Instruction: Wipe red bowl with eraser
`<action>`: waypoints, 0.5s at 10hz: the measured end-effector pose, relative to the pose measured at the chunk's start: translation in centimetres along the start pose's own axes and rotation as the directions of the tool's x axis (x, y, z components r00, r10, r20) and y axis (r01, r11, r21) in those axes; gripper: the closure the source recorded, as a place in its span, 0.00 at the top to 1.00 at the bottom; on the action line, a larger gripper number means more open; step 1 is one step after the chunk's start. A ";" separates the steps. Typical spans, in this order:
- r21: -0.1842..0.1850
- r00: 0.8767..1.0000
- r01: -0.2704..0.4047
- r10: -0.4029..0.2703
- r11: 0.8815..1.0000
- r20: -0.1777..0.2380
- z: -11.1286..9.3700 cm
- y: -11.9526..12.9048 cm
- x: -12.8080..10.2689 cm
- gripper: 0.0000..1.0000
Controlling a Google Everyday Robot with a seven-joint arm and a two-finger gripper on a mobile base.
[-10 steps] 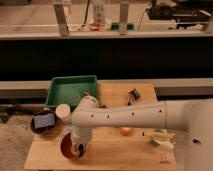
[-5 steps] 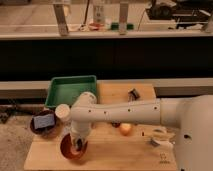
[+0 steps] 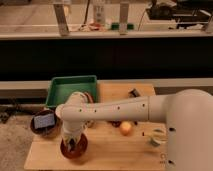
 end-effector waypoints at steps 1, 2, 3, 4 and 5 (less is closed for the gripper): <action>0.005 1.000 0.022 -0.022 1.000 0.008 0.3 -0.9 -0.1 0.00; 0.008 0.999 0.034 -0.034 0.999 0.013 0.4 -1.2 -0.3 0.00; 0.012 0.998 0.051 -0.052 0.999 0.022 0.6 -1.6 -0.8 0.00; 0.016 0.997 0.065 -0.066 0.998 0.030 0.7 -2.0 -1.3 0.00; 0.020 0.995 0.086 -0.086 0.996 0.040 0.9 -2.6 -2.0 0.00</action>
